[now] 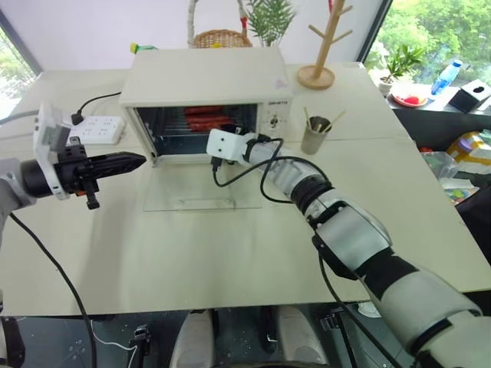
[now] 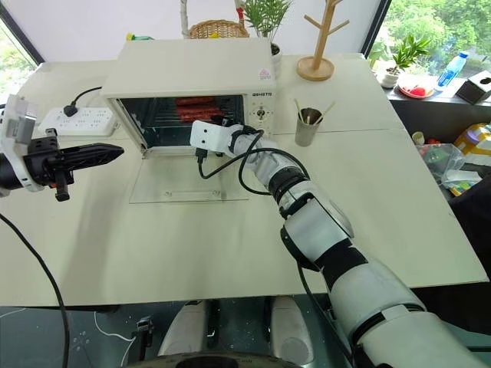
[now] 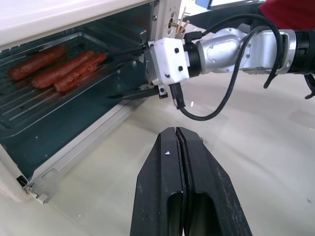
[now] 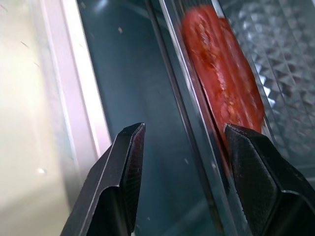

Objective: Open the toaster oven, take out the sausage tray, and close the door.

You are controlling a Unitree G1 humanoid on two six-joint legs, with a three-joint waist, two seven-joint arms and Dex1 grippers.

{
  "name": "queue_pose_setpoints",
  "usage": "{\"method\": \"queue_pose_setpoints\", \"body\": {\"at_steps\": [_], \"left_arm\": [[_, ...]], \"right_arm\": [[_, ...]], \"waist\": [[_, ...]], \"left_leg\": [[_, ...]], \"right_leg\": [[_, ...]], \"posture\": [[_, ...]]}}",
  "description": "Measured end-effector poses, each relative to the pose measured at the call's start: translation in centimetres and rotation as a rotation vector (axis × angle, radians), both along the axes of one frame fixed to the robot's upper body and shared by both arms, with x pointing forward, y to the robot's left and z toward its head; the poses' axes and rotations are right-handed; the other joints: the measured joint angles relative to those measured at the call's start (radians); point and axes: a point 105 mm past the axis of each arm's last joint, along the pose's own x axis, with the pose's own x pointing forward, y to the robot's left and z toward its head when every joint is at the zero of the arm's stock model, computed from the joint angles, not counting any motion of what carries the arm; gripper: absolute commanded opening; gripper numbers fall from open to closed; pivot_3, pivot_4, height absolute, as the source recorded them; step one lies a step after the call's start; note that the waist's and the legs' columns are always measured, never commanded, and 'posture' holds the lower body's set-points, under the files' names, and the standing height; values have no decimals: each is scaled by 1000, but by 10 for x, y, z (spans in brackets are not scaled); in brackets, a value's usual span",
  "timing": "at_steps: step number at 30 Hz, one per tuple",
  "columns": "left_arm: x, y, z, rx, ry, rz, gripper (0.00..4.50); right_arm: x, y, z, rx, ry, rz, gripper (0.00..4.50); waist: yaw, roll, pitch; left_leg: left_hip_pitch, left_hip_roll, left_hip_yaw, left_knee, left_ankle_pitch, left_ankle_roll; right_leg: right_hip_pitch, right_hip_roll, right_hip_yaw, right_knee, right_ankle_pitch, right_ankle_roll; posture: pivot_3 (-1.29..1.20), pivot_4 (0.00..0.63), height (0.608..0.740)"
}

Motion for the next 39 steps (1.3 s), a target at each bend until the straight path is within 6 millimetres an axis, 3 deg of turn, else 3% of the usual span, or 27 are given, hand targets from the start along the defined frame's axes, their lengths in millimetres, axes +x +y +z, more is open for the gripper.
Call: {"method": "queue_pose_setpoints", "body": {"at_steps": [6, 9, 12, 13, 30, 34, 39], "left_arm": [[-1, 0, 3, 4, -17, 10, 0], [-2, 0, 0, 1, -9, 15, 0], [-3, 0, 1, -6, -11, 13, 0], [-3, -1, 2, -7, -13, 10, 0], [-1, -3, 7, -17, -30, 7, 0], [10, -9, 22, -48, -67, -21, 0], [40, -14, 27, -62, -84, -14, 0]], "right_arm": [[3, -1, 3, -30, -26, -20, 2599], [3, -1, 0, -45, -29, -23, 1675], [3, 2, 5, -52, -61, -17, 174], [2, 3, 5, -114, -83, -3, 77], [2, 2, 3, -143, -154, -7, 77], [2, 1, 3, -142, -153, -6, 77], [1, 4, 3, -140, -154, 9, 77]], "waist": [[-1, 0, 0], [-1, 0, 0], [1, 0, 0], [1, -1, -1], [1, -3, -1], [2, -3, -1], [1, -3, -1]], "left_leg": [[0, 0, 0, 0, 0, 0], [0, 0, 0, 0, 0, 0], [0, 0, 0, 0, 0, 0], [0, 0, 0, 0, 0, 0], [0, 0, 0, -1, 0, 0], [0, 0, 0, -1, 0, 0], [0, -1, 0, -1, 0, 0]], "right_leg": [[0, 0, 0, 0, 0, 0], [0, 0, 0, 0, 0, 0], [0, 0, 0, 0, 0, 0], [0, 0, 0, 0, 0, 0], [0, 0, 0, -1, 0, 0], [0, 0, 0, -1, 0, 0], [0, 1, 0, -1, 0, 0]], "posture": [[0, 150, 740], [0, 150, 740], [0, 150, 740], [0, 150, 740], [0, 150, 740], [0, 150, 740], [0, 150, 740]]}}
